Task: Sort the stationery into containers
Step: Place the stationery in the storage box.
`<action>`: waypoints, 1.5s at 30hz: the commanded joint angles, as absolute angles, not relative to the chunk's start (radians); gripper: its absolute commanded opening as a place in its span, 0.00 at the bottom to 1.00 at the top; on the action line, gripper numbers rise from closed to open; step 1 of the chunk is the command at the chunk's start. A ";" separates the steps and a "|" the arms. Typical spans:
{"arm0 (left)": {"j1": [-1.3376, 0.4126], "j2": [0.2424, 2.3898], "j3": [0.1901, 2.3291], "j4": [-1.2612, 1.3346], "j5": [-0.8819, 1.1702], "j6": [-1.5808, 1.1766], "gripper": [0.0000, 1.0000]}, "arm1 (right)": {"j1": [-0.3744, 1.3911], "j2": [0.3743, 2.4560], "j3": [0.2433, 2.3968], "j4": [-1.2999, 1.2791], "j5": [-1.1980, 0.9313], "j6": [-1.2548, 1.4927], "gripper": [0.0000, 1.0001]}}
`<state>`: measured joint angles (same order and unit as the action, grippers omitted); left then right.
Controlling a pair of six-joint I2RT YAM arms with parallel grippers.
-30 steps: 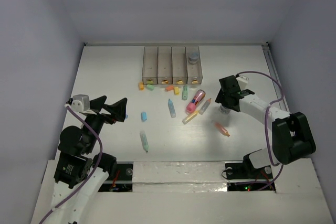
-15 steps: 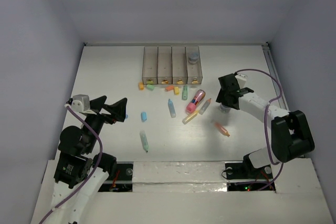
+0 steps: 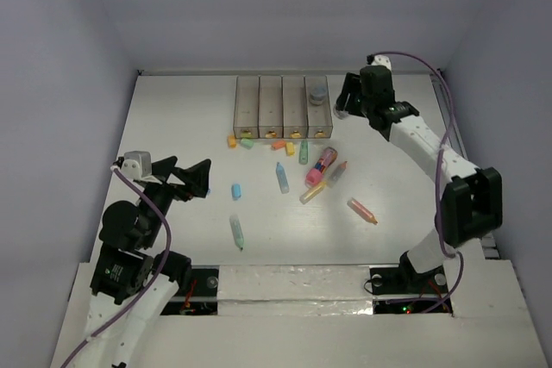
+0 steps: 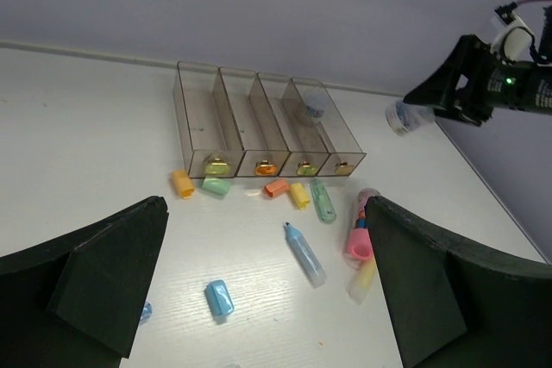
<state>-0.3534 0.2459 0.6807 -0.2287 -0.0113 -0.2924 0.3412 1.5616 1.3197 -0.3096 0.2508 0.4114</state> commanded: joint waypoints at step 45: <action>-0.291 0.267 0.678 -0.179 0.038 -0.278 0.99 | 0.541 1.744 1.424 -0.187 0.322 0.383 0.85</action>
